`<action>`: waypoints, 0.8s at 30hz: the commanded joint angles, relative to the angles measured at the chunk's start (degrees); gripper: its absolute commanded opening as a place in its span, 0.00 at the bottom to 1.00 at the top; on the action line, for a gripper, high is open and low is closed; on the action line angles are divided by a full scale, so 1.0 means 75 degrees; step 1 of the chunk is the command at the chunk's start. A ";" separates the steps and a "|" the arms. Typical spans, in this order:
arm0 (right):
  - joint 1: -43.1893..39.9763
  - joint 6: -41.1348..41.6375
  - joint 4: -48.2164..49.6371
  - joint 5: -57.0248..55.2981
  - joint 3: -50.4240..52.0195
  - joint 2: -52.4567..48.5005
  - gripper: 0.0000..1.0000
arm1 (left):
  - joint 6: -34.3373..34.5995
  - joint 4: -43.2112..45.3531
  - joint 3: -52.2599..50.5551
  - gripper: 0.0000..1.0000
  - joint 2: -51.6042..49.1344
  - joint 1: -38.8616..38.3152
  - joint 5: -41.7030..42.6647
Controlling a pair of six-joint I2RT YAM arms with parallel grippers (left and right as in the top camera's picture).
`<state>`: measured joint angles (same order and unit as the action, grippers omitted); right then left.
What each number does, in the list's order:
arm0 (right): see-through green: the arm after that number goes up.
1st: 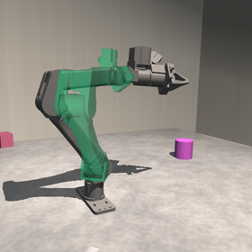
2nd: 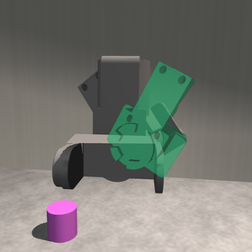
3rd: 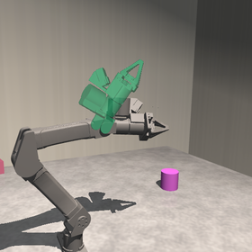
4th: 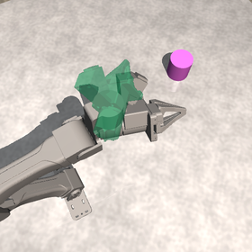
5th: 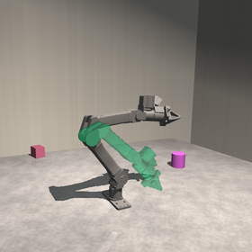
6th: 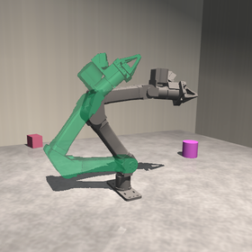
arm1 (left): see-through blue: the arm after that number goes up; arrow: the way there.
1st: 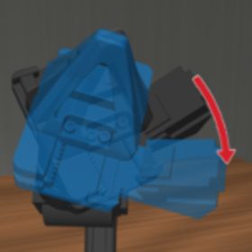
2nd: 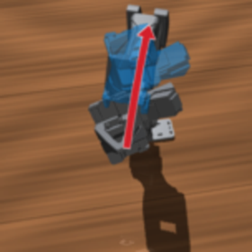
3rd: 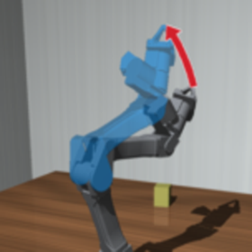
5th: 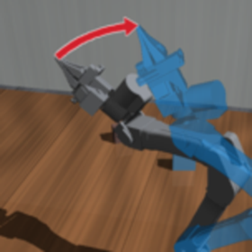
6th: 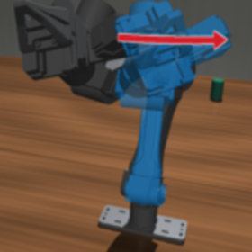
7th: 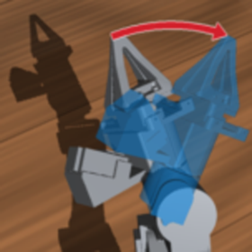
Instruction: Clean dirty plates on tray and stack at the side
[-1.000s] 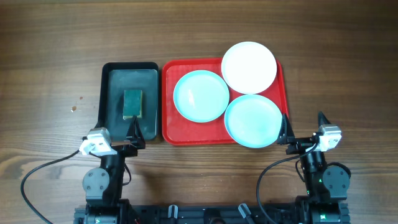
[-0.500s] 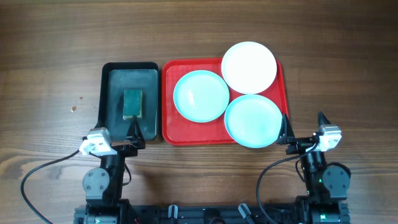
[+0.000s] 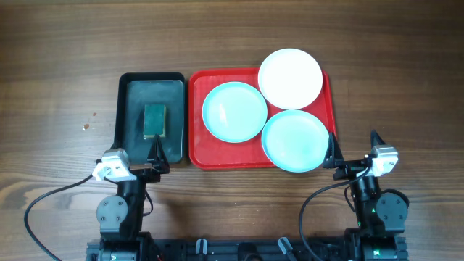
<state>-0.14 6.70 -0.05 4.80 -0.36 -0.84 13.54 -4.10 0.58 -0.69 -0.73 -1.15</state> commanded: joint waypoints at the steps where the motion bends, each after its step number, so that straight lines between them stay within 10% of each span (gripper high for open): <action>1: 0.0023 0.0125 0.0023 -0.0128 0.0009 -0.0026 1.00 | -0.0154 -0.0006 -0.0035 1.00 0.0047 0.0044 0.0061; 14: 0.0023 0.0134 0.0303 -0.0262 0.0009 -0.0032 1.00 | 0.0449 0.1384 0.0143 1.00 0.0047 0.0044 0.0950; 24: 0.0023 0.0807 0.1032 0.0408 -0.1067 -0.0452 0.99 | 0.1046 -0.0982 0.4814 1.00 -0.1918 0.0044 0.0924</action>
<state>-0.14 10.50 7.75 5.82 -2.35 -1.98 20.69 -8.67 28.91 -8.78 -0.73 4.86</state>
